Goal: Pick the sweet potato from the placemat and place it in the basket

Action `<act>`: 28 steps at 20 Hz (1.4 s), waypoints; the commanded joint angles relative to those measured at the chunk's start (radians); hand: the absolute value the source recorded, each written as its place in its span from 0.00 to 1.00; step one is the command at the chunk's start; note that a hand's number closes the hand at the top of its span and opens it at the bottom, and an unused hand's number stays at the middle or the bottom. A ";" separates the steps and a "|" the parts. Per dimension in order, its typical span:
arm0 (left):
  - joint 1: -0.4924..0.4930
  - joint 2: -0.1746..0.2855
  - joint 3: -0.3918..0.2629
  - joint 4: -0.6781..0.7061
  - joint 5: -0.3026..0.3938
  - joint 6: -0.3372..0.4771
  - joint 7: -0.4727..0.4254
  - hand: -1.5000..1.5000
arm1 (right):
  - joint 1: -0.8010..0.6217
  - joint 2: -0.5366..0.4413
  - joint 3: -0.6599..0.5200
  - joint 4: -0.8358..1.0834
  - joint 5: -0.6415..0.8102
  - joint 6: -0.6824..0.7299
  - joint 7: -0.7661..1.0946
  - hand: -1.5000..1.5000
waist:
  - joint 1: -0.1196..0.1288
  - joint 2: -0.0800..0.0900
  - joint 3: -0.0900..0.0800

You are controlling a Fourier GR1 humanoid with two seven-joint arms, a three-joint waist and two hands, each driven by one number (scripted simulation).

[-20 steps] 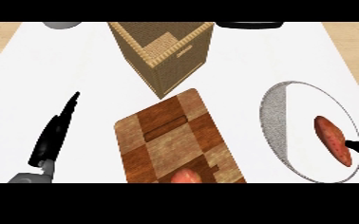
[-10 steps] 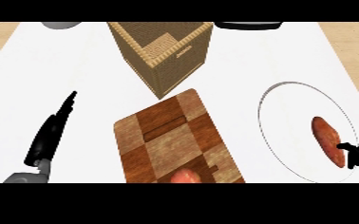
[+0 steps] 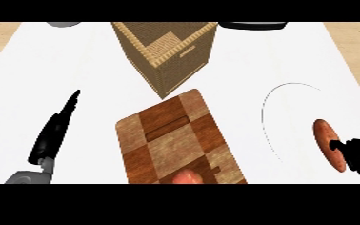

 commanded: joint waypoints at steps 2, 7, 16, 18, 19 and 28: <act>-0.051 -0.011 -0.041 -0.004 -0.010 -0.034 0.008 0.50 | -0.195 0.014 0.127 0.045 0.150 0.205 0.183 1.00 | 0.133 0.041 0.028; -0.040 -0.001 -0.036 0.008 -0.011 -0.041 0.020 0.50 | -0.281 0.034 0.118 -0.043 0.149 0.362 0.266 1.00 | 0.123 0.016 0.033; -0.070 -0.023 -0.021 0.059 -0.035 0.002 0.045 0.50 | -0.568 0.081 0.048 -0.203 0.016 0.588 0.412 1.00 | 0.060 0.003 0.034; -0.078 0.001 0.001 0.059 -0.021 -0.017 0.053 0.50 | -0.702 0.048 0.037 -0.207 0.009 0.666 0.499 1.00 | 0.046 0.001 0.034; -0.041 -0.024 -0.005 0.065 -0.029 0.010 0.011 0.50 | -0.763 0.037 0.024 -0.183 -0.014 0.699 0.517 1.00 | 0.043 0.002 0.034; -0.019 -0.025 0.020 0.024 -0.030 0.006 0.038 0.50 | -1.052 -0.005 -0.026 -0.117 -0.213 1.016 0.643 1.00 | 0.008 0.000 0.037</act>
